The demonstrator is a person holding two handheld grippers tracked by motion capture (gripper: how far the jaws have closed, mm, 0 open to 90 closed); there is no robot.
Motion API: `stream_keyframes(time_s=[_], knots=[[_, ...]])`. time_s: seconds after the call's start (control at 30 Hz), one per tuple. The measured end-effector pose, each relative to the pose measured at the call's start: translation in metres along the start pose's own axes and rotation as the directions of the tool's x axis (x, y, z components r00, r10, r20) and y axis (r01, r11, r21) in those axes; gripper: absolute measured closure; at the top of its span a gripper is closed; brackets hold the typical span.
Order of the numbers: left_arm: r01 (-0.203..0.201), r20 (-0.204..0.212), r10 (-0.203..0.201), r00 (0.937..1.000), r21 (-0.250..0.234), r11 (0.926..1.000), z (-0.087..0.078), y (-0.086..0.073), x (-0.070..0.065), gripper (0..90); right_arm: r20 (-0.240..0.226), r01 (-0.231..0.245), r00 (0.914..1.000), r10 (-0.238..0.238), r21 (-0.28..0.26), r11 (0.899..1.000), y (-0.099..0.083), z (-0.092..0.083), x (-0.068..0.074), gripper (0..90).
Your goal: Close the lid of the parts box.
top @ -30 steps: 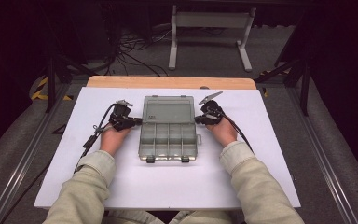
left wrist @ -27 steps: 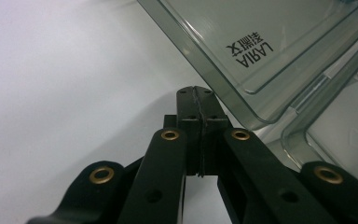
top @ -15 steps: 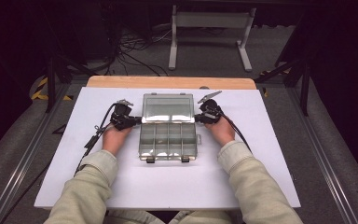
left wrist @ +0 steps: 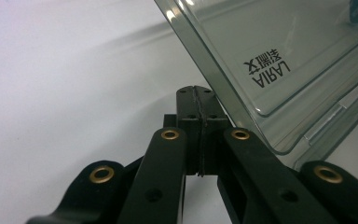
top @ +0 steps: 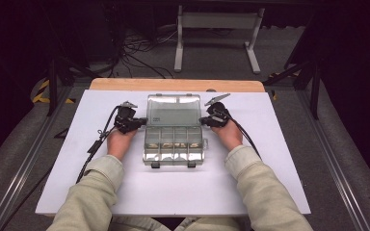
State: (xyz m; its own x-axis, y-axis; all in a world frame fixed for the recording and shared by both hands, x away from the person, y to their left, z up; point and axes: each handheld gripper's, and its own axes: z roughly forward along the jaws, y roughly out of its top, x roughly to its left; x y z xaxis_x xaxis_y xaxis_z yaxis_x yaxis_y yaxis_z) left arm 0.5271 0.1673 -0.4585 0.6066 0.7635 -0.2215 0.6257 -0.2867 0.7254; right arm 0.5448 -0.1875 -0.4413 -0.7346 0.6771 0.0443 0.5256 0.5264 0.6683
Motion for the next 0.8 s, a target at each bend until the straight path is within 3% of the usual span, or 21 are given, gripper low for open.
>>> stream_keyframes(time_s=[0.3, 0.8], knots=[[-0.016, -0.012, 0.016, 0.9998, -0.039, 0.9991, -0.004, 0.003, -0.004, 89.9, -0.003, 0.005, 1.0000, -0.005, -0.034, 0.999, 0.002, -0.008, -0.002, 90.0], [-0.023, -0.016, 0.021, 0.9996, -0.092, 0.9955, -0.010, 0.006, -0.008, 89.9, 0.035, 0.029, 0.9991, -0.025, -0.114, 0.993, 0.008, -0.022, 0.001, 90.0]])
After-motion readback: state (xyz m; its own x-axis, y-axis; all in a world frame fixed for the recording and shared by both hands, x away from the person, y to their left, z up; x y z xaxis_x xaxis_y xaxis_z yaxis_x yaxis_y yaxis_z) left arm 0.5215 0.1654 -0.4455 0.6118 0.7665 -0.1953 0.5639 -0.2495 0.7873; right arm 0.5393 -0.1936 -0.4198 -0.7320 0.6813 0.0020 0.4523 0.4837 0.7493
